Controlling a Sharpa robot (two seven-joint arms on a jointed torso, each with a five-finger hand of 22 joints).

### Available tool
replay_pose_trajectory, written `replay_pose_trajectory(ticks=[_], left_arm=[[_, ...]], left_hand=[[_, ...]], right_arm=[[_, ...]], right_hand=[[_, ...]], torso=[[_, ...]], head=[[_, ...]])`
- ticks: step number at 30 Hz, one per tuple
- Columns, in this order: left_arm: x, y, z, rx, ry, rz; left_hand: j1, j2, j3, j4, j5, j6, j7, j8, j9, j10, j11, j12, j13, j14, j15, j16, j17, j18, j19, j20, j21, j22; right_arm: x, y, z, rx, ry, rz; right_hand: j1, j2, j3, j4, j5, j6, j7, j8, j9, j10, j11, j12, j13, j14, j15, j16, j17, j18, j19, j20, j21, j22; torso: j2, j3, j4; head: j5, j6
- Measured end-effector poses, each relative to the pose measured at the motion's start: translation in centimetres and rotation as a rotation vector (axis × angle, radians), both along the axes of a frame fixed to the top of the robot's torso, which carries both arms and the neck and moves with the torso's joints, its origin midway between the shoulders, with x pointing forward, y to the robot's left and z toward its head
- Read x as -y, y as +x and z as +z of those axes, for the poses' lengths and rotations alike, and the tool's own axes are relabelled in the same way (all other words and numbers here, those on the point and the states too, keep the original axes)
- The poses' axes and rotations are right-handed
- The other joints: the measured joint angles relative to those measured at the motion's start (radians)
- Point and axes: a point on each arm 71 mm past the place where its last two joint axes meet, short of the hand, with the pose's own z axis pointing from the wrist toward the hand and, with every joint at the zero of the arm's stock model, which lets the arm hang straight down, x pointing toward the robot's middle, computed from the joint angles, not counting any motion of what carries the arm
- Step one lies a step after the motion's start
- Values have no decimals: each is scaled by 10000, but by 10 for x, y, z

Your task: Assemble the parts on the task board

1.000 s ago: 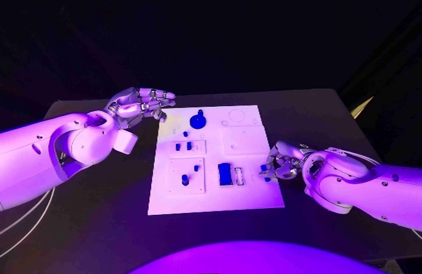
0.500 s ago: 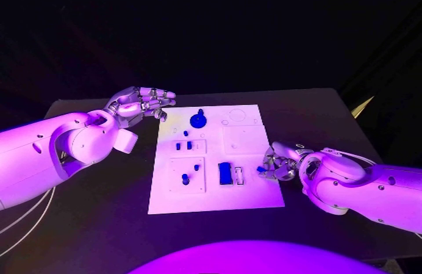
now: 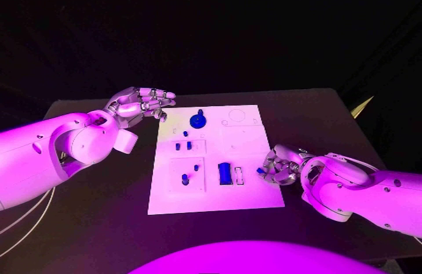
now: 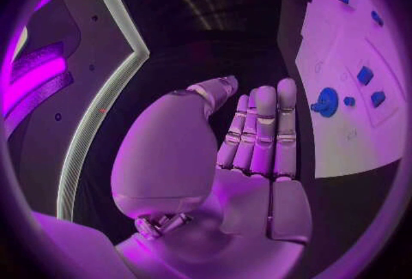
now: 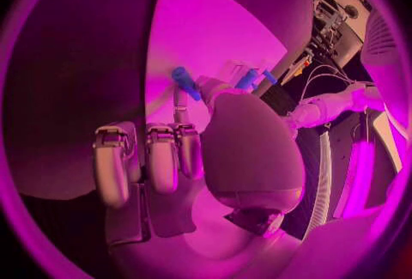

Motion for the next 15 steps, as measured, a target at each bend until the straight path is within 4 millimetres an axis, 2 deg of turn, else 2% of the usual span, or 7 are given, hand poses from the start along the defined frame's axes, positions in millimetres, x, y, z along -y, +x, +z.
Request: replay_pose_trajectory(ticks=[8, 9, 12, 13, 15], left_arm=[[1, 0, 0, -4, -8, -26], [2, 0, 0, -5, -9, -29], [2, 0, 0, -6, -11, -37], [2, 0, 0, -6, -12, -40], [3, 0, 0, -7, -15, -48]], left_hand=[[0, 0, 0, 0, 0, 0, 0, 0, 0, 0, 0, 0, 0, 0, 0, 0, 0, 0, 0, 0, 0, 0], [0, 0, 0, 0, 0, 0, 0, 0, -1, 0, 0, 0, 0, 0, 0, 0, 0, 0, 0, 0, 0, 0], [0, 0, 28, -28, 0, 0, 0, 0, -1, -37, -37, 0, 0, 0, 0, 0, 1, 0, 0, 0, 0, 0], [0, 0, 28, -28, 0, 0, 0, 0, -1, -37, -37, 0, 0, 0, 0, 0, 1, -1, 0, 0, 0, 0], [0, 0, 28, -28, 0, 0, 0, 0, -1, -37, -37, 0, 0, 0, 0, 0, 1, 0, 0, 0, 0, 0]], right_arm=[[-11, -1, 3, -642, 1098, -618], [-12, -1, 3, -736, 1232, -696], [-18, -1, 2, -941, 1542, -841], [-20, -1, 2, -997, 1628, -872], [-24, -1, 1, -1096, 1789, -924]], right_hand=[[-303, 21, 150, -38, 31, -25, 26, 39, 27, 0, 0, 0, -1, 0, 0, 0, 0, 0, 0, 0, 0, 0], [-405, 14, 386, -239, 31, -37, 38, 59, 81, 0, 0, 0, -1, 0, 0, 0, 0, 0, 0, 0, 0, 0], [-672, -34, 579, -387, -39, -49, 50, 152, 154, 0, 0, 0, -2, 0, 1, 0, 8, 0, 0, 0, 0, -1], [-706, -42, 755, -560, -105, -55, 56, 152, 156, 0, 0, 0, -2, 0, 1, 0, 8, 0, 0, 0, 0, -1], [-838, -47, 800, -605, -138, -56, 56, 152, 220, -1, 1, 0, -2, 0, 1, 0, 8, -1, 0, 0, 0, -1]], torso=[[1, -5, 10], [1, -5, 10], [3, -5, 10], [4, -5, 10], [6, -4, 6]], head=[[10, -35], [12, -37], [19, -47], [24, -49], [30, -50]])
